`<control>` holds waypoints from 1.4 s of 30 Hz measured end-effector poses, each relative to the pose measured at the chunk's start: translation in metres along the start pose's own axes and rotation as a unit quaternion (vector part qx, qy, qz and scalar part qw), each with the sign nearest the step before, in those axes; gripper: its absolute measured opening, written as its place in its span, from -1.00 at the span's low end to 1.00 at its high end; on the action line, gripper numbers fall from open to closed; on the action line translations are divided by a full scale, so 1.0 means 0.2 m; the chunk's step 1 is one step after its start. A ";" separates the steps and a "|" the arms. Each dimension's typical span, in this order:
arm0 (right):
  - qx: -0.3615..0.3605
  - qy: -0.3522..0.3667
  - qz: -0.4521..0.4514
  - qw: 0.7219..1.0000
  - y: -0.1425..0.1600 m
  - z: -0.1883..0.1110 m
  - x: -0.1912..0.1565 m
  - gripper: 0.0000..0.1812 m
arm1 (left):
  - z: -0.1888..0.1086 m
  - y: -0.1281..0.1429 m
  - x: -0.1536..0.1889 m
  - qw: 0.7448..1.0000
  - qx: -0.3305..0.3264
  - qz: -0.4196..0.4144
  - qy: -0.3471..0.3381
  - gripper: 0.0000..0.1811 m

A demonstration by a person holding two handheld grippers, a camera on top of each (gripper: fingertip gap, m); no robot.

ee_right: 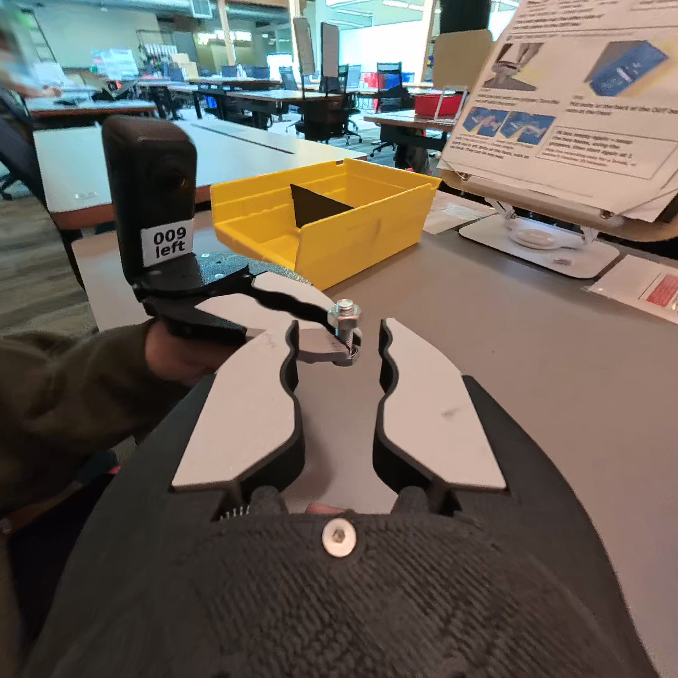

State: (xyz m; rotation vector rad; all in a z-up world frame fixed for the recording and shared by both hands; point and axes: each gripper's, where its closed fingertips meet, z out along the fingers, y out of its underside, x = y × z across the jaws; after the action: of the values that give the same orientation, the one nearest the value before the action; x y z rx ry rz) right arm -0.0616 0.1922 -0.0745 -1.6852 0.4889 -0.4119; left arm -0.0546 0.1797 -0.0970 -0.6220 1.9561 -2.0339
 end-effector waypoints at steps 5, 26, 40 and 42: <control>0.008 0.002 0.026 1.000 0.00 0.00 0.03 -0.63 | 0.01 0.00 0.02 1.000 0.000 0.006 0.011 -0.90; -0.008 0.159 -0.104 0.982 -0.13 -0.24 0.41 -0.80 | -0.01 -0.03 0.01 0.999 0.025 0.038 -0.007 -0.68; -0.428 0.328 -0.210 0.816 0.46 -0.74 1.57 -0.79 | -0.06 -0.06 0.01 0.999 0.013 0.041 -0.005 -0.77; -0.434 0.332 -0.213 0.810 0.50 -0.72 1.60 -0.78 | -0.07 -0.07 0.01 0.999 0.003 0.044 -0.007 -0.77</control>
State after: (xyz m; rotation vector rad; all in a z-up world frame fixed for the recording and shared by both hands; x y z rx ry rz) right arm 0.1245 -0.1131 -0.1494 -2.5459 0.8983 -1.2851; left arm -0.0604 0.1918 -0.0836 -0.5374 1.9340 -1.9756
